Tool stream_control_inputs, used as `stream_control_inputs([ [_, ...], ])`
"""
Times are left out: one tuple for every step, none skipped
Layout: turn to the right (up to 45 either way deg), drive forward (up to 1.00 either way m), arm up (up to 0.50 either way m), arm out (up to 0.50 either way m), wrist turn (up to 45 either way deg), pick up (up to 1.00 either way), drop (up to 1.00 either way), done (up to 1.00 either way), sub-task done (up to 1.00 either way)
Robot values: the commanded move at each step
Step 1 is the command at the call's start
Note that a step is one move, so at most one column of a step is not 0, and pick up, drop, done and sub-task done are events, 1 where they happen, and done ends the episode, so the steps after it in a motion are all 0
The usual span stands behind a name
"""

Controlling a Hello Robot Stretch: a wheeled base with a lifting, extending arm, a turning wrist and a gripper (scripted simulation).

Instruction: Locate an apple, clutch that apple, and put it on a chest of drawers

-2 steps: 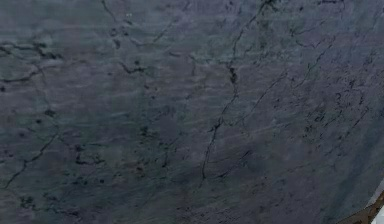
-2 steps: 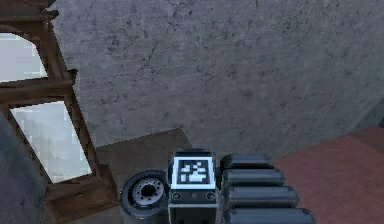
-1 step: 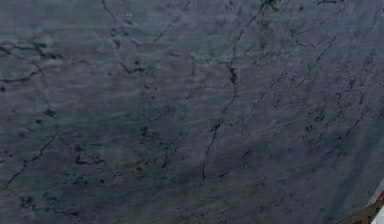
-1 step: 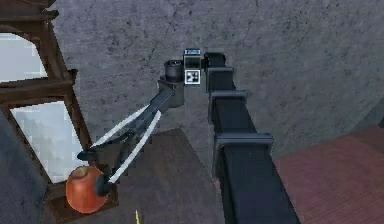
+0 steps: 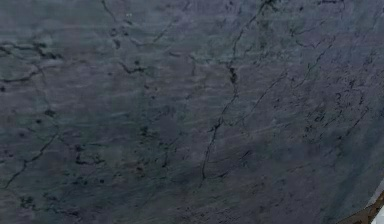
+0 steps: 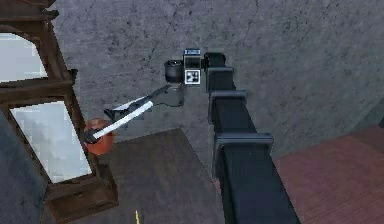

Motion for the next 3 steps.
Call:
stream_control_inputs([
  [0.0, 0.00, 0.00, 0.00, 36.0, 0.00, 0.00, 0.00, 0.00],
  [0.0, 0.00, -0.10, 0.00, 0.0, 0.00, 0.00, 0.00, 0.00],
  [0.0, 0.00, -0.32, 0.00, 0.0, 0.00, 0.00, 0.00, 0.00],
])
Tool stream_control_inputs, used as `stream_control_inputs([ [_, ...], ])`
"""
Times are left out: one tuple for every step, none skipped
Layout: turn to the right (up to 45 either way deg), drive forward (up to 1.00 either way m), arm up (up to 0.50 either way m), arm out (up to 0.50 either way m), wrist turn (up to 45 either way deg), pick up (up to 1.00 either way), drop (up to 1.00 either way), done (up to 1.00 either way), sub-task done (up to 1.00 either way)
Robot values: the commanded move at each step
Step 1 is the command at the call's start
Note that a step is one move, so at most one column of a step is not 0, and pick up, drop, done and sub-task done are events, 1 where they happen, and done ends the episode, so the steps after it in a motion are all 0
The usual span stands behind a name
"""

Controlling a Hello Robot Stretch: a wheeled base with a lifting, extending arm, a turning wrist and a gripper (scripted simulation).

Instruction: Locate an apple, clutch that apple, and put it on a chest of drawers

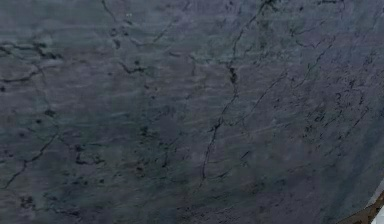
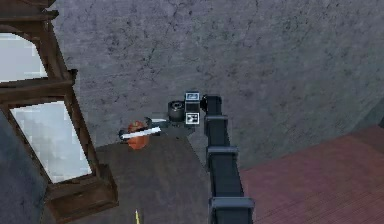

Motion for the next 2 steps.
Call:
stream_control_inputs([
  [0.0, 0.00, 0.00, 0.00, 0.0, 0.00, 1.00, 0.00, 0.00],
  [0.0, 0.00, 0.10, 0.00, 0.0, 0.00, 0.00, 0.00, 0.00],
])
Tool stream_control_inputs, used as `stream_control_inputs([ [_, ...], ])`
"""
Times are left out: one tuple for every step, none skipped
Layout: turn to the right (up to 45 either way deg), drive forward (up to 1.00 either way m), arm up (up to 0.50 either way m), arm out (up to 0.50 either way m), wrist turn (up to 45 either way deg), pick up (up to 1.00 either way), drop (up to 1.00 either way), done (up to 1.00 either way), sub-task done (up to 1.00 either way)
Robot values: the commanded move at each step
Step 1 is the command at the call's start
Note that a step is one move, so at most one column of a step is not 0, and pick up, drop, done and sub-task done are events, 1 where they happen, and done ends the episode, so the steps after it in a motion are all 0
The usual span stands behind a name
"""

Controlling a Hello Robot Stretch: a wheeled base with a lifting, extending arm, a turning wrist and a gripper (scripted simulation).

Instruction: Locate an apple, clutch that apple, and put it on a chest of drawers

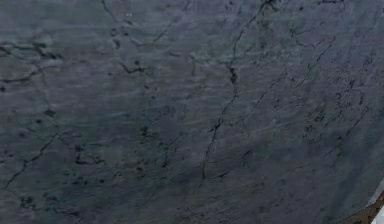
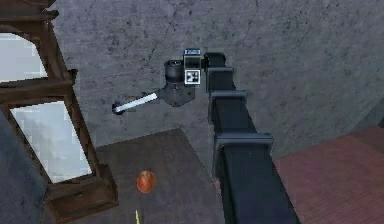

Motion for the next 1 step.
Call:
stream_control_inputs([
  [0.0, 0.00, 0.00, -0.08, 0.0, 0.00, 0.00, 0.00, 0.00],
])
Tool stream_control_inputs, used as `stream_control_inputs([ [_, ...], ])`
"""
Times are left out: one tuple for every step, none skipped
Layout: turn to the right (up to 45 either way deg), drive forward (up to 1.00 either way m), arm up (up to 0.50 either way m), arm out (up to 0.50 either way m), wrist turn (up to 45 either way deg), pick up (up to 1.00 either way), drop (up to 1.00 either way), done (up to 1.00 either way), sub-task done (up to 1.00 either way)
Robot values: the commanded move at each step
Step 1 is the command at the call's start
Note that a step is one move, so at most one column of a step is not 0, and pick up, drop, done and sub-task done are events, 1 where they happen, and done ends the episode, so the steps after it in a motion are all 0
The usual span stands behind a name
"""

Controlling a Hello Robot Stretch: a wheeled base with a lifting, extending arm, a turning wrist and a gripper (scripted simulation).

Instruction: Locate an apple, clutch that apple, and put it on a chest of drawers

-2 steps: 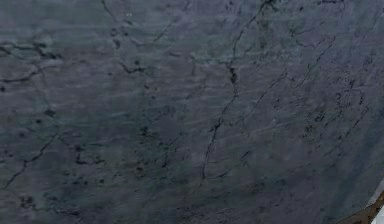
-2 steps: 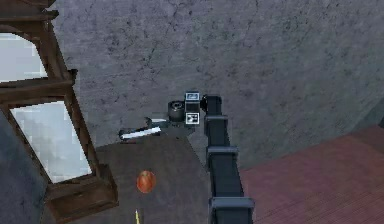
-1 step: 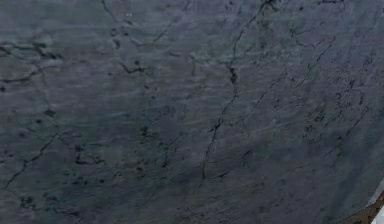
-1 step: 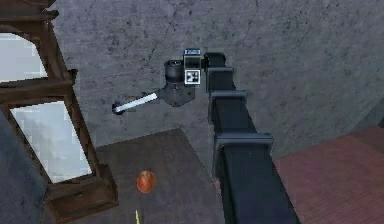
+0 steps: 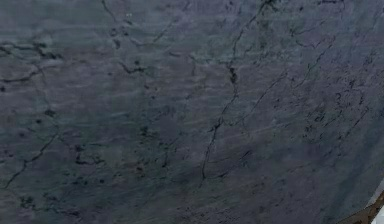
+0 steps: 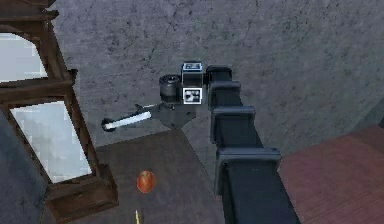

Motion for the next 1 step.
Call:
stream_control_inputs([
  [0.0, 0.00, 0.00, 0.00, 0.0, 0.00, 0.00, 1.00, 0.00],
])
